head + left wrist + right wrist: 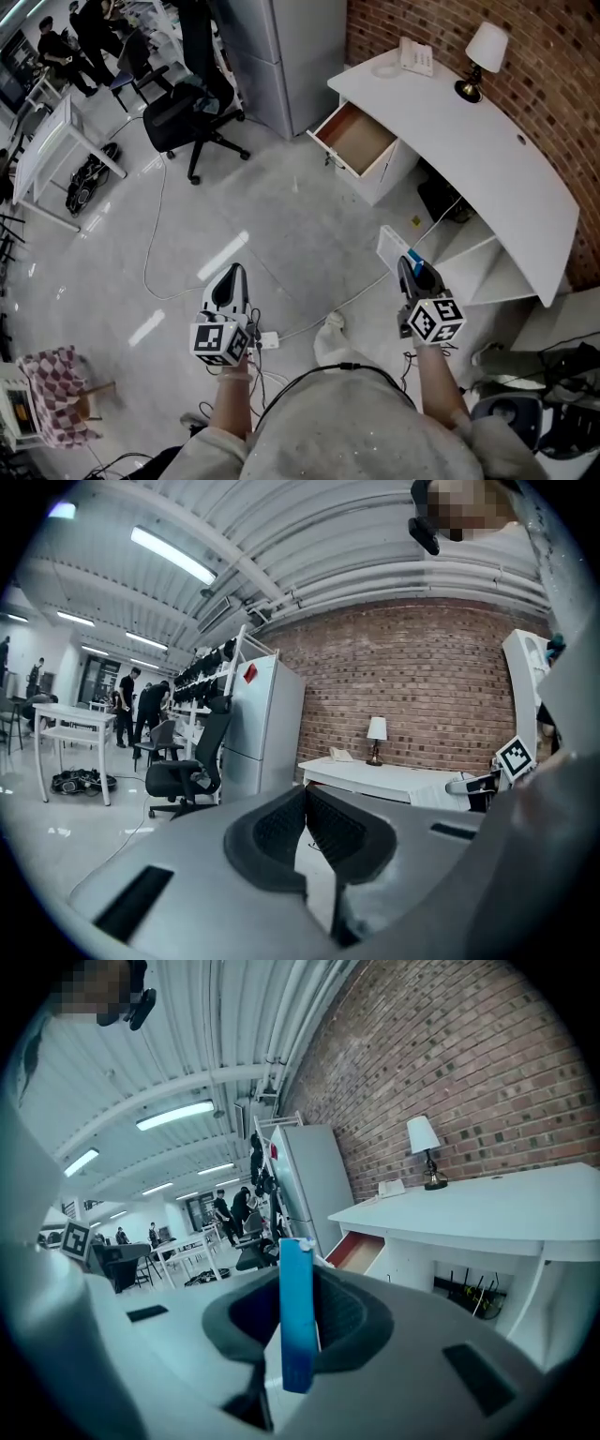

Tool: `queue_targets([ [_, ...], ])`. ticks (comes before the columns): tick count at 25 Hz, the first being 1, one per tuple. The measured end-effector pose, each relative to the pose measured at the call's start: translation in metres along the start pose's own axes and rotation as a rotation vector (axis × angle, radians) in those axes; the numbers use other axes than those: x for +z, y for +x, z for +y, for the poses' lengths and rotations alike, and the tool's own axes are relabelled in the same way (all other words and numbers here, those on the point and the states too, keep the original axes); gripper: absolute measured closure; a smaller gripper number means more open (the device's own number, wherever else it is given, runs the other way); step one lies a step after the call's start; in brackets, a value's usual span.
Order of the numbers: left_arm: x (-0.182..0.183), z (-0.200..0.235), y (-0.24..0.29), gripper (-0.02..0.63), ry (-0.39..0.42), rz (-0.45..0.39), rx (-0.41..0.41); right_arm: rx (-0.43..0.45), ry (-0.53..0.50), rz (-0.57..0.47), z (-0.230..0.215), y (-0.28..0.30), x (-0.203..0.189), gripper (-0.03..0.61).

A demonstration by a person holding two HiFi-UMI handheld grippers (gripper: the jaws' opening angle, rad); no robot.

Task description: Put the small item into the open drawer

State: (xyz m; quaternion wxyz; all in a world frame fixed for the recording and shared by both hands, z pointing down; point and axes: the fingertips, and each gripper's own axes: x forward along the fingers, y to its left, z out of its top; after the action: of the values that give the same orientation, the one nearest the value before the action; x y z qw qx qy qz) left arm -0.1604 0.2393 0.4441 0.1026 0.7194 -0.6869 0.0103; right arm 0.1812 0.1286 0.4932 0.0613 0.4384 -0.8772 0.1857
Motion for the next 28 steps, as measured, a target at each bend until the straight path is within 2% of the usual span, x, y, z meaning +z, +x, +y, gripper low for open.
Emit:
queue_targets([
  [10,0.011,0.001,0.096,0.607,0.004,0.016,-0.046,-0.015,0.016,0.015,-0.042,0.065,0.02,0.505],
  [15,0.018,0.004,0.133,0.607,-0.004,-0.008,-0.055,-0.013,0.004,0.012,-0.056,0.088,0.031,0.506],
  [23,0.028,-0.007,0.172,0.607,0.009,-0.018,-0.118,-0.024,-0.002,-0.006,-0.067,0.104,0.048,0.506],
  [28,0.033,-0.001,0.186,0.607,0.01,-0.017,-0.129,-0.028,0.006,-0.006,-0.067,0.112,0.048,0.506],
])
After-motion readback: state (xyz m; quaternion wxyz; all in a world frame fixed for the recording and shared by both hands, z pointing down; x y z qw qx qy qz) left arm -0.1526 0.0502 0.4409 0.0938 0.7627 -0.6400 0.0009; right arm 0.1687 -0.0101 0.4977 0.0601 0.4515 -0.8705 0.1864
